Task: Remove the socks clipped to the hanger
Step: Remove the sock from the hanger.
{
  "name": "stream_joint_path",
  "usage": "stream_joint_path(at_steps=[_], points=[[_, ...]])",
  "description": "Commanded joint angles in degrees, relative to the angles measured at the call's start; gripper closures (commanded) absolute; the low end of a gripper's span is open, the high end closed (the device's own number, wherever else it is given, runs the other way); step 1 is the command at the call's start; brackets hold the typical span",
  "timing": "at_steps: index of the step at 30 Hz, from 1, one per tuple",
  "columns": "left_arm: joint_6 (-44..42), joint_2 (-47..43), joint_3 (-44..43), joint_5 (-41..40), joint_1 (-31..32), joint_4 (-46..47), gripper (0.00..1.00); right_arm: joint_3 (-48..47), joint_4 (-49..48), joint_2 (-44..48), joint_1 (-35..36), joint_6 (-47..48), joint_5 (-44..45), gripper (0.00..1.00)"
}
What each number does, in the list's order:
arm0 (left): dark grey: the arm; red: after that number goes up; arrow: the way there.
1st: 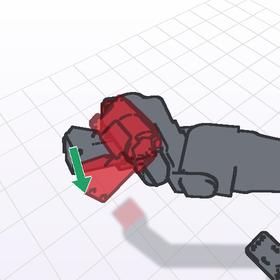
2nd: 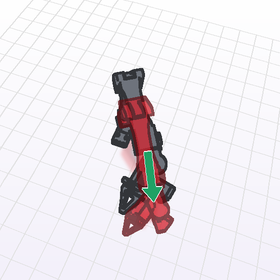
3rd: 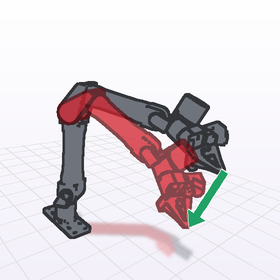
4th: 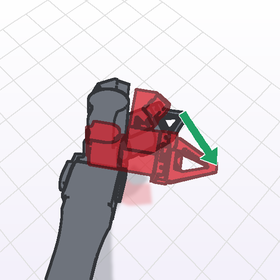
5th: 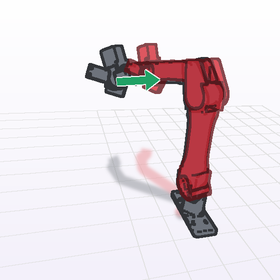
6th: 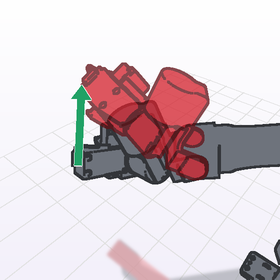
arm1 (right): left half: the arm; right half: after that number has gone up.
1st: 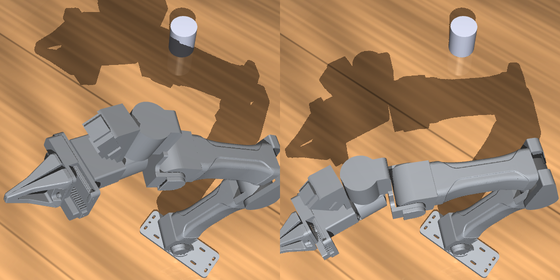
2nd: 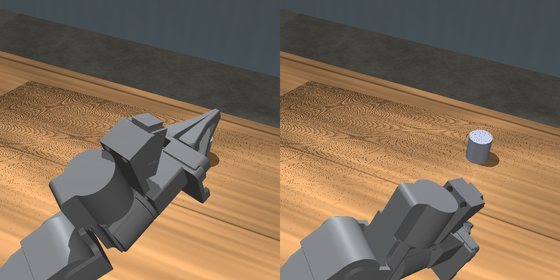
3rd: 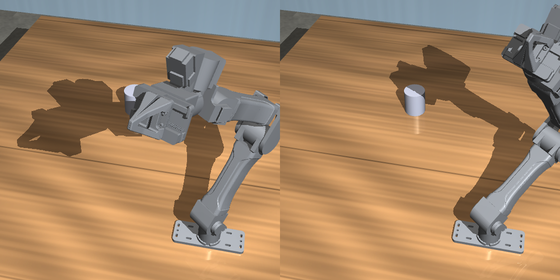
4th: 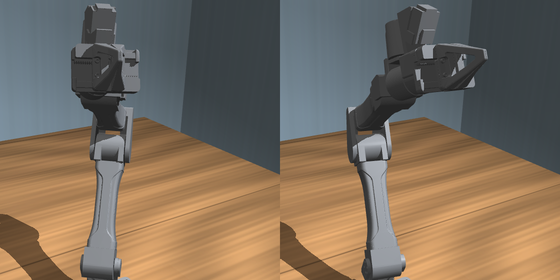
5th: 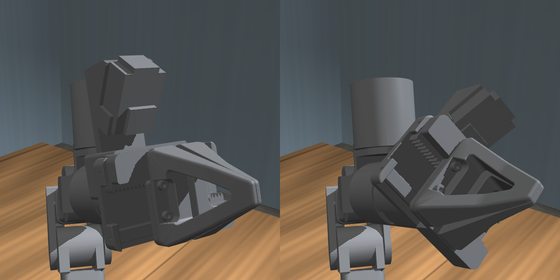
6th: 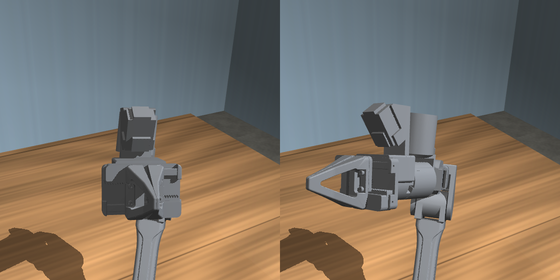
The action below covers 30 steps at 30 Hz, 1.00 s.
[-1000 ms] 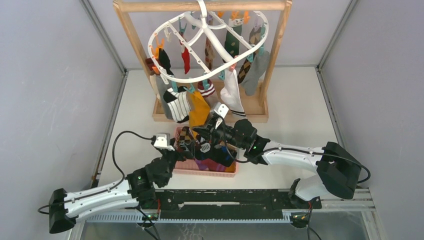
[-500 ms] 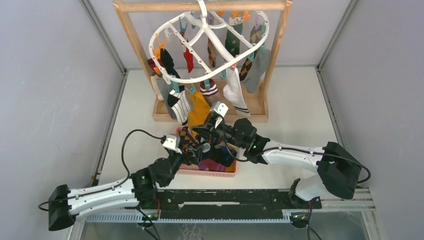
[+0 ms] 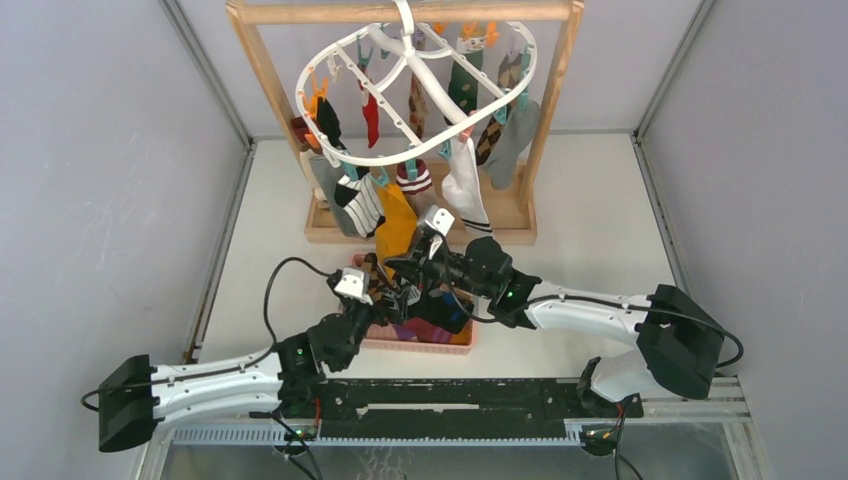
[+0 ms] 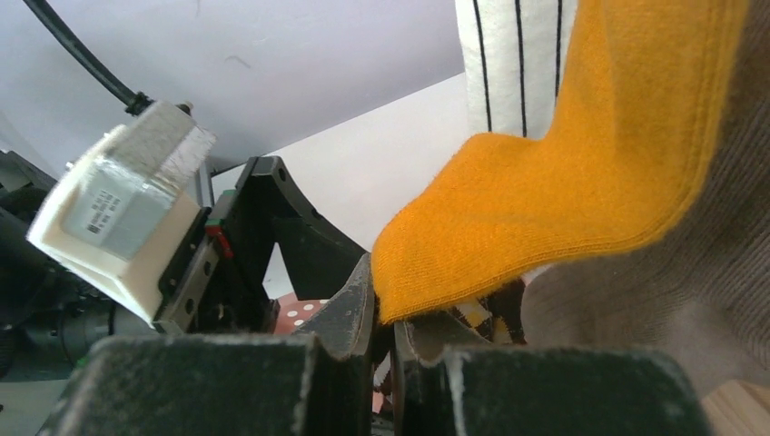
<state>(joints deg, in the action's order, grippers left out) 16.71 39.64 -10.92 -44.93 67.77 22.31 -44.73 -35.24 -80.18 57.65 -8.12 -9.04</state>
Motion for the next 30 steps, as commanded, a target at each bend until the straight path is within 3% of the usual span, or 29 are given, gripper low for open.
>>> stream_joint_path(at_steps=[1,10,15,21,27,30], points=[[-3.1,2.1,0.4,-2.7,0.3,6.6,0.00,0.0,-1.1,4.2,0.6,-1.2,-0.5,0.88],[-7.5,3.4,1.1,-1.5,0.3,12.1,0.00,0.9,0.3,7.5,0.8,-1.5,-1.8,0.88],[-9.2,3.3,1.1,0.5,0.3,13.6,0.11,1.2,-0.9,6.4,0.7,-1.5,-2.0,0.88],[-10.3,4.5,0.3,1.0,0.3,13.9,0.45,1.1,-0.8,6.0,0.5,-1.8,-2.3,0.88],[-10.1,4.4,0.1,-0.2,0.3,13.2,0.96,1.2,0.0,6.6,0.5,-1.6,-2.1,0.88],[-10.2,3.6,-0.1,-0.7,0.3,12.5,0.98,1.7,-0.3,6.8,0.2,-1.6,-1.8,0.87]])
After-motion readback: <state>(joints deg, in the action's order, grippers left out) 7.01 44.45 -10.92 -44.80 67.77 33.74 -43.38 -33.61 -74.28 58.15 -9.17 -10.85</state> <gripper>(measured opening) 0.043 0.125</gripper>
